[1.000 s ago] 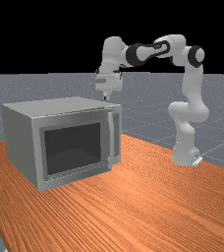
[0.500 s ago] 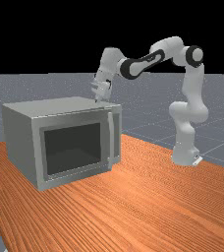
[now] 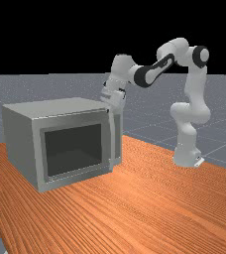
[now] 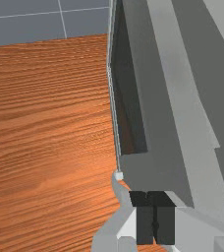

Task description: Open the microwave

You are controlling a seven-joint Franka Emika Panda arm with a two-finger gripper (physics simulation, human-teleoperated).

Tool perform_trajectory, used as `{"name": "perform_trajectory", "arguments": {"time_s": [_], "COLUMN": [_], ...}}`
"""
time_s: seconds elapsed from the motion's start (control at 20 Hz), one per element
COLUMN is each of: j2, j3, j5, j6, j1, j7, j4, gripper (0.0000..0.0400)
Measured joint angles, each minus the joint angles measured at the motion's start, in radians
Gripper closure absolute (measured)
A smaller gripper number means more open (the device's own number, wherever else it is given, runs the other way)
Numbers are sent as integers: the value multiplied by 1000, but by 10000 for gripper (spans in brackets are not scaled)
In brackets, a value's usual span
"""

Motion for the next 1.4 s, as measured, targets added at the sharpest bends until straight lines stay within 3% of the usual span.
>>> {"name": "perform_trajectory", "arguments": {"time_s": [0.2, 0.4, 0.6, 0.8, 1.1, 1.4], "j2": [-46, -178, -201, -102, 82, 151], "j3": [-9, -4, -40, -77, -79, -26], "j5": [-1, -6, 4, 11, 18, 124], "j6": [-24, -40, -27, 18, 77, 103], "j1": [-10, -19, -41, -59, -51, -86], "j7": [3, 8, -1, -9, -5, -11], "j4": [5, 1, -15, 5, 35, 104], "gripper": [400, 400, 400, 400, 400, 400]}}
